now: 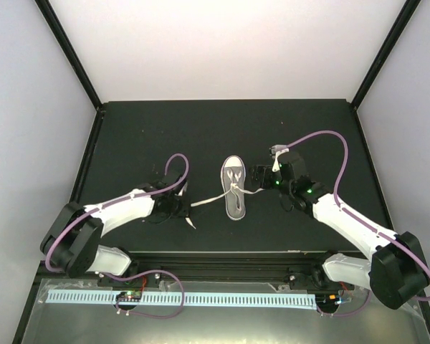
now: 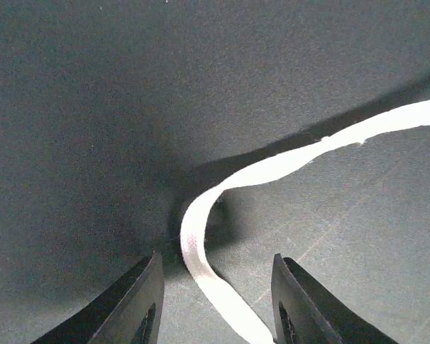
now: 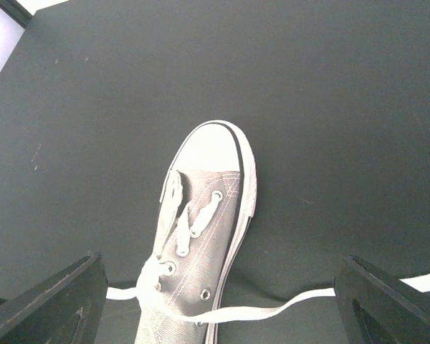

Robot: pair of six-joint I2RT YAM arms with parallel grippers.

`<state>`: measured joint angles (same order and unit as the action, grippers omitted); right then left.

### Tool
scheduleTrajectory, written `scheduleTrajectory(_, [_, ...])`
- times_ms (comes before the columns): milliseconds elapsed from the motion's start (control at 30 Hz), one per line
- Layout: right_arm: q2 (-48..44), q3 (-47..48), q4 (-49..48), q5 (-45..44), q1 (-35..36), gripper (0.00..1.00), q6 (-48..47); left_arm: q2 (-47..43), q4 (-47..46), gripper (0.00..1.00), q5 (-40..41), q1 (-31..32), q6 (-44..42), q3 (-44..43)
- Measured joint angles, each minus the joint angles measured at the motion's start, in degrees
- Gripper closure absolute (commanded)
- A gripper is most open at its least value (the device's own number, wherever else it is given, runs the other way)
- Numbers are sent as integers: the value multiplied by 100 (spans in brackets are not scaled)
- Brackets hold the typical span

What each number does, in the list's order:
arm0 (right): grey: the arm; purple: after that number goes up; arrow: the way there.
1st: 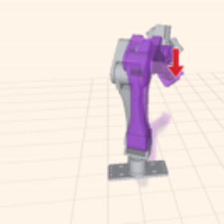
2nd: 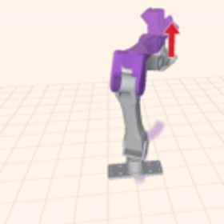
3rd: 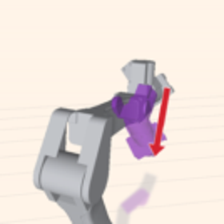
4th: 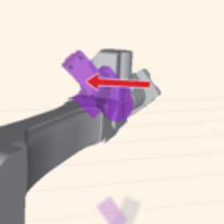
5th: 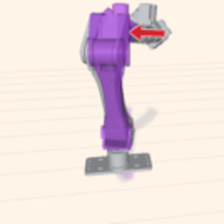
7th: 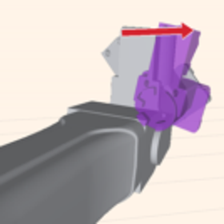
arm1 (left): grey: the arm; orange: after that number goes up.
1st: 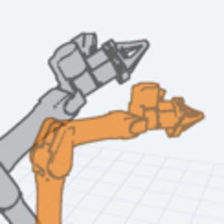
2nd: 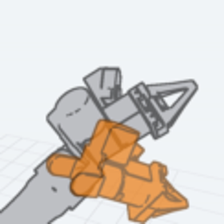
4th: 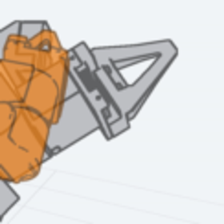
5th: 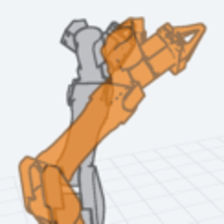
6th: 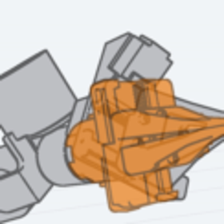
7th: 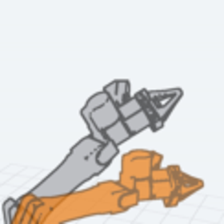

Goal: Tie the shoes

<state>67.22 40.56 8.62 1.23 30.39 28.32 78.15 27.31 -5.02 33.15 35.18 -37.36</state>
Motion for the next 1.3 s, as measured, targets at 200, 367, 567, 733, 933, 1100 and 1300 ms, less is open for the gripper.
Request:
scheduleTrajectory(200, [0, 0, -70, 140, 0, 11, -107, 269, -83, 76, -35, 0, 0, 4])
scheduleTrajectory(367, [0, -17, -184, 402, 0, 11, -258, 323, -229, 93, -107, 0, 39, 39])
scheduleTrajectory(567, [0, -111, -332, 870, 0, 11, -551, 153, -382, 98, -210, 0, 81, 44])
scheduleTrajectory(733, [0, -175, -472, 1456, 4, 11, -750, -566, -603, 99, -446, -2, 129, 31])
scheduleTrajectory(933, [33, -350, -883, 2304, 317, 11, -857, -1182, -968, 98, -890, -83, 221, -205])
scheduleTrajectory(1100, [372, -273, -1185, 2686, 892, 12, -898, -1121, -1156, 98, -1309, -142, 304, -345])
scheduleTrajectory(1300, [1071, -109, -1565, 2828, 1375, 16, -892, -1080, -1412, 98, -1648, -164, 444, -365])
